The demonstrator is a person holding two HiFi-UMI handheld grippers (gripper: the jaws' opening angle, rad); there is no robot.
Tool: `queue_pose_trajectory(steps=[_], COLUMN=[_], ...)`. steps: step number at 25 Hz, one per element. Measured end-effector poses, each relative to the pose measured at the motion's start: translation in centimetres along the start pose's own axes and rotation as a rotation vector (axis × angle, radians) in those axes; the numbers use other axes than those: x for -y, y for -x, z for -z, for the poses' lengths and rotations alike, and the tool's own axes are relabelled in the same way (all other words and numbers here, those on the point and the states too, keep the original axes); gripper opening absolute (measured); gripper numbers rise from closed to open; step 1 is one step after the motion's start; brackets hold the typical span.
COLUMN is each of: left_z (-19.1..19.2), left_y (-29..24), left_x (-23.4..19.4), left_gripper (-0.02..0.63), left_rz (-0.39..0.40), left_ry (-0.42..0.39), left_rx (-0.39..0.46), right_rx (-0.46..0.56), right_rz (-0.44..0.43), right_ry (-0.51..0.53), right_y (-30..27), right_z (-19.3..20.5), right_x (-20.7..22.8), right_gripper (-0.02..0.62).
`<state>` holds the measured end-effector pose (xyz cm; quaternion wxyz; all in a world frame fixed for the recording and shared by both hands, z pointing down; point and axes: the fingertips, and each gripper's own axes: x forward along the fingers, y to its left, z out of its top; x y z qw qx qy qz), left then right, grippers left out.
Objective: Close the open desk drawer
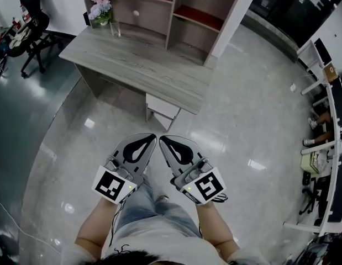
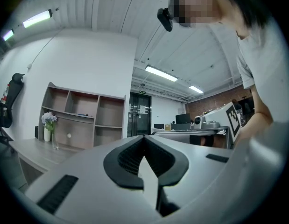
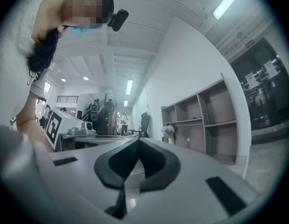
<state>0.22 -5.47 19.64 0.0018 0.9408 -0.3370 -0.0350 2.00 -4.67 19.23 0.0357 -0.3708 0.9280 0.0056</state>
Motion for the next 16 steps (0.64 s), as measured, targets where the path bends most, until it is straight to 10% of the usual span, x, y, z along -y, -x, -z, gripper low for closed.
queue_pose_trajectory(steps=[16], left_z=[-1.6], left_y=[0.7], left_x=[1.0], left_gripper=[0.011], left_rz=[-0.002], left_ry=[-0.027], left_rx=[0.018], right_rx=[0.014], right_rz=[0.021], right_ry=[0.026], right_y=[1.4], right_z=[-1.5], right_x=[-0.3], right_gripper=[0.008])
